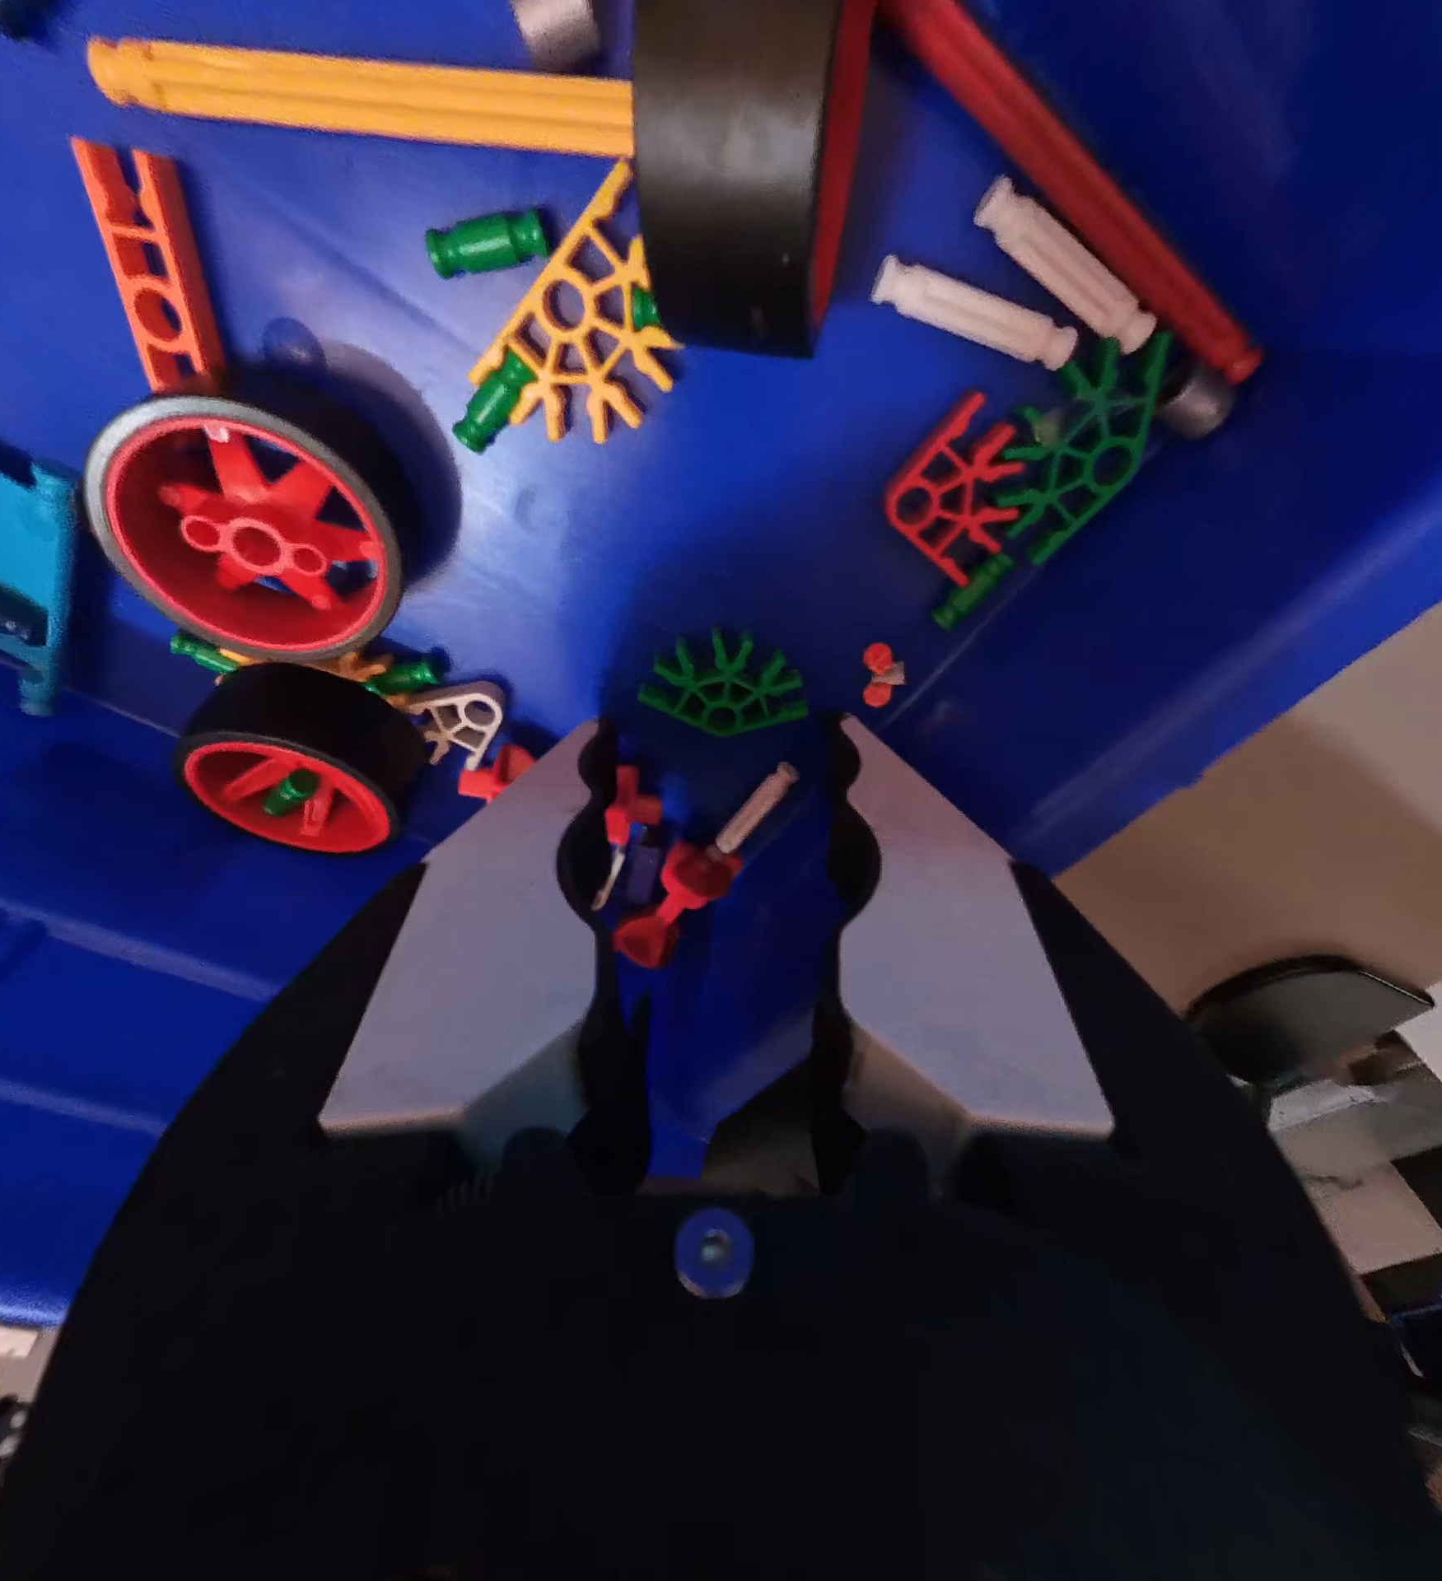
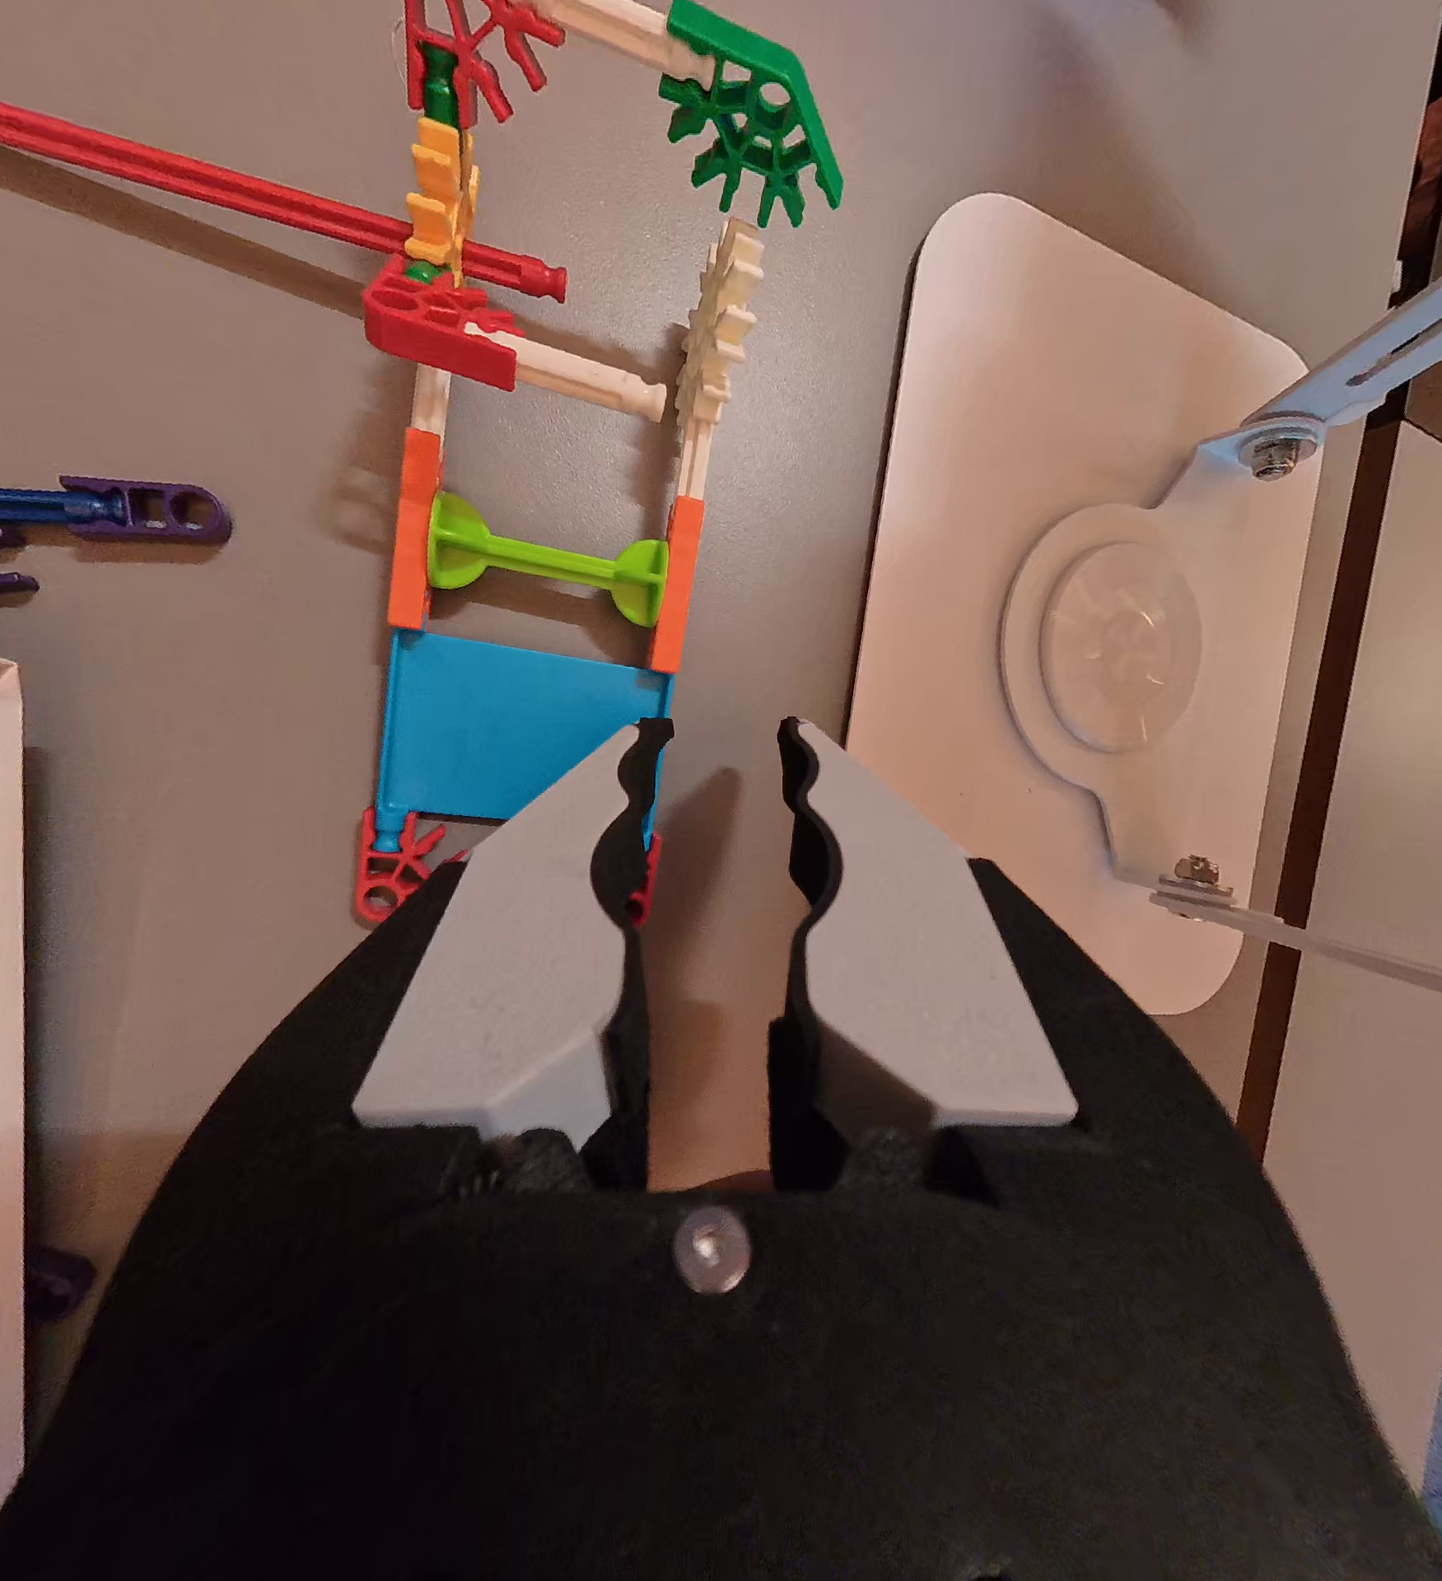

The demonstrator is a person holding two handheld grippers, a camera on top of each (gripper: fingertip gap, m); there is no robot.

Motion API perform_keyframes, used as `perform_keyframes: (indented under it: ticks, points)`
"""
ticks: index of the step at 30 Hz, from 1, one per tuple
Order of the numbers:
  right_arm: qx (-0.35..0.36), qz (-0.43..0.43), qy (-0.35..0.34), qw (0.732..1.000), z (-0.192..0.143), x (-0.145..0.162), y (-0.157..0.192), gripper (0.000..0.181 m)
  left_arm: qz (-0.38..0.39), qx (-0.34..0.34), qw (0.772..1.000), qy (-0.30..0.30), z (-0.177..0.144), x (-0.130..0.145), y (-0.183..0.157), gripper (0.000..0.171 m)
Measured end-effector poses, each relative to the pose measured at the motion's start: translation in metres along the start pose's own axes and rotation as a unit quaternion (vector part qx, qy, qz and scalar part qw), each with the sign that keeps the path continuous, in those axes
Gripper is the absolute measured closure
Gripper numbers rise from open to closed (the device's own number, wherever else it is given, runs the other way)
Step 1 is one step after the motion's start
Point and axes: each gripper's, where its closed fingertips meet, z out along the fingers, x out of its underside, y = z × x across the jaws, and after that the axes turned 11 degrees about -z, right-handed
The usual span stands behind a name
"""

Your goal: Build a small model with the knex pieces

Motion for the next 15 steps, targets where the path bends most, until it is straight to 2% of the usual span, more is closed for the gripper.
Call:
perform_keyframes:
  ticks: [4, 6, 8, 9, 15]
  points:
    - [0.0, 0.0, 0.0, 1.0, 0.0, 0.0, 0.0, 0.154, -0.005, -0.005, 1.0, 0.006, 0.001, -0.004, -0.002, 0.127]
    - [0.001, -0.002, 0.001, 1.0, 0.0, 0.0, 0.0, 0.154, -0.006, -0.002, 1.0, 0.008, 0.0, -0.003, -0.005, 0.134]
    - [0.002, -0.004, 0.002, 1.0, -0.001, -0.001, 0.0, 0.154, -0.004, 0.0, 1.0, -0.006, 0.0, -0.006, -0.008, 0.152]
    - [0.002, -0.004, 0.002, 1.0, -0.001, -0.001, 0.0, 0.154, -0.008, 0.0, 1.0, -0.017, 0.001, -0.009, -0.009, 0.171]
    - [0.005, -0.008, -0.001, 1.0, -0.004, -0.004, -0.001, 0.153, -0.028, -0.053, 0.997, -0.039, -0.001, -0.007, 0.006, 0.168]
